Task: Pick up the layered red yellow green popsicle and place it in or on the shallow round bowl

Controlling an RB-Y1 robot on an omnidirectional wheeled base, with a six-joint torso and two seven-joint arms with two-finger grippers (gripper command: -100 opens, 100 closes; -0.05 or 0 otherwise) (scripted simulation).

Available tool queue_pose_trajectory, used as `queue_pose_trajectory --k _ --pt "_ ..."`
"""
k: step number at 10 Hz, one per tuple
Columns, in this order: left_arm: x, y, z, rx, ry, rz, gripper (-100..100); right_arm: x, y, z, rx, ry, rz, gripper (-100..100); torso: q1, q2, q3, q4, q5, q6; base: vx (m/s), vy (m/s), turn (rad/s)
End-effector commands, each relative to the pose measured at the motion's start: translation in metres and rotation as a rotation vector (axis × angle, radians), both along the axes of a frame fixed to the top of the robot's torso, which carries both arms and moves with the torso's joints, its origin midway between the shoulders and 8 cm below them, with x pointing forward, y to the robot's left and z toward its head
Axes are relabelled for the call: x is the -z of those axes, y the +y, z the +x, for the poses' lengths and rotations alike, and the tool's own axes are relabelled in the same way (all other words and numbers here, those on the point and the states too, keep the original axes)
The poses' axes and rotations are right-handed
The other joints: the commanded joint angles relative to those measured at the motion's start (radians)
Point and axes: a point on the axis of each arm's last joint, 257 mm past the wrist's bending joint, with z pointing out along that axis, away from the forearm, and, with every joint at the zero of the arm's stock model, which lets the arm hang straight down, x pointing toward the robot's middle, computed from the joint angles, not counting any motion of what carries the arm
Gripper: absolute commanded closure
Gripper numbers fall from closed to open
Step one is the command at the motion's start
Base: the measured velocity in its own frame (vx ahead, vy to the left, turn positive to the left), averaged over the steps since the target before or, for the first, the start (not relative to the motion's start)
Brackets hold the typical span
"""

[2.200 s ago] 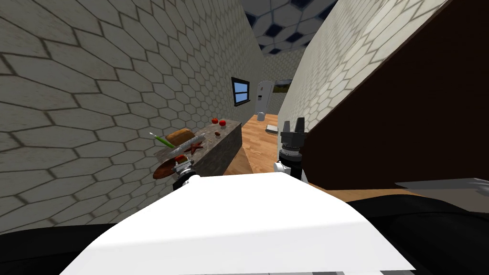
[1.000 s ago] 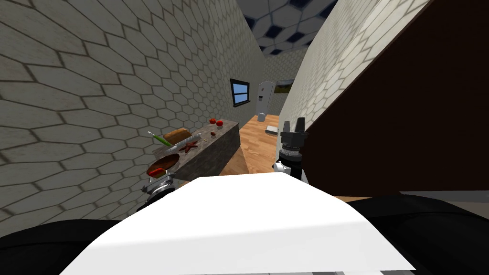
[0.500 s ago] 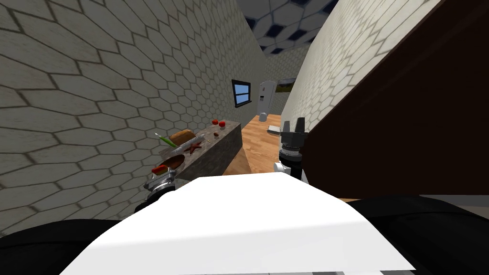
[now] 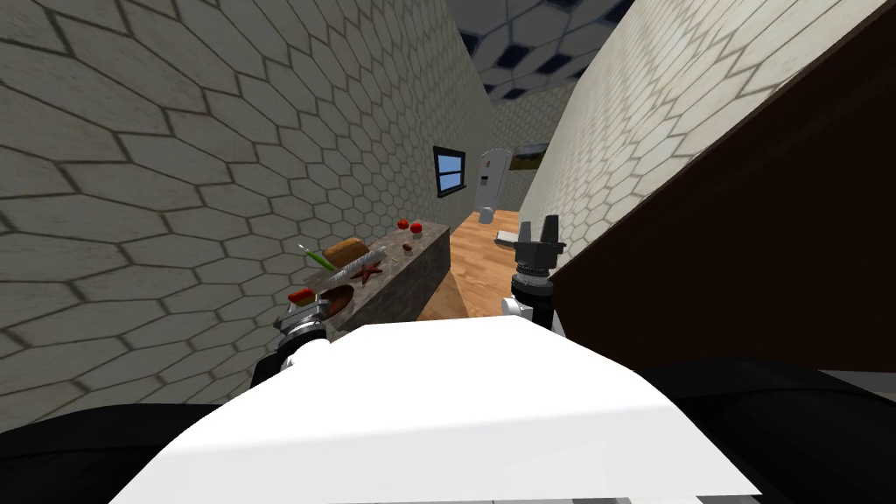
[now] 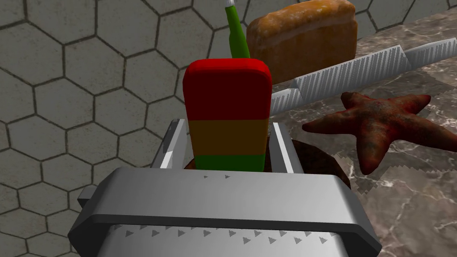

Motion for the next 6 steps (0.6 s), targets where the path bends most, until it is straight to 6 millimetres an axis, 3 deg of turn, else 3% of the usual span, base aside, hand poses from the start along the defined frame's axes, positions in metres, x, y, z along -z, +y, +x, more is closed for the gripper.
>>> queue_pose_trajectory --k 1,3,4,6 --pt "-0.0015 -0.0088 0.0067 0.007 -0.012 -0.011 100 0.0 0.0 0.0 0.0 0.0 0.0 0 0.0 0.0 0.0 0.0 0.0 0.0 0.068 0.183 0.005" --pt "0.0001 -0.0095 0.0058 0.003 -0.015 -0.017 100 0.0 0.0 0.0 0.0 0.0 0.0 0 -0.005 0.001 0.0 0.0 0.0 0.0 0.039 0.085 0.001" --pt "0.0005 -0.01 0.0062 0.004 -0.015 -0.018 -100 0.0 0.0 0.0 0.0 0.0 0.0 0 -0.01 0.003 0.002 0.0 -0.001 0.0 0.006 0.012 -0.002" --pt "0.0004 -0.0099 0.0062 0.004 -0.015 -0.018 -100 0.0 0.0001 0.0 0.0 0.0 0.0 0 -0.014 0.005 0.003 0.001 -0.002 0.0 0.0 0.0 0.0"
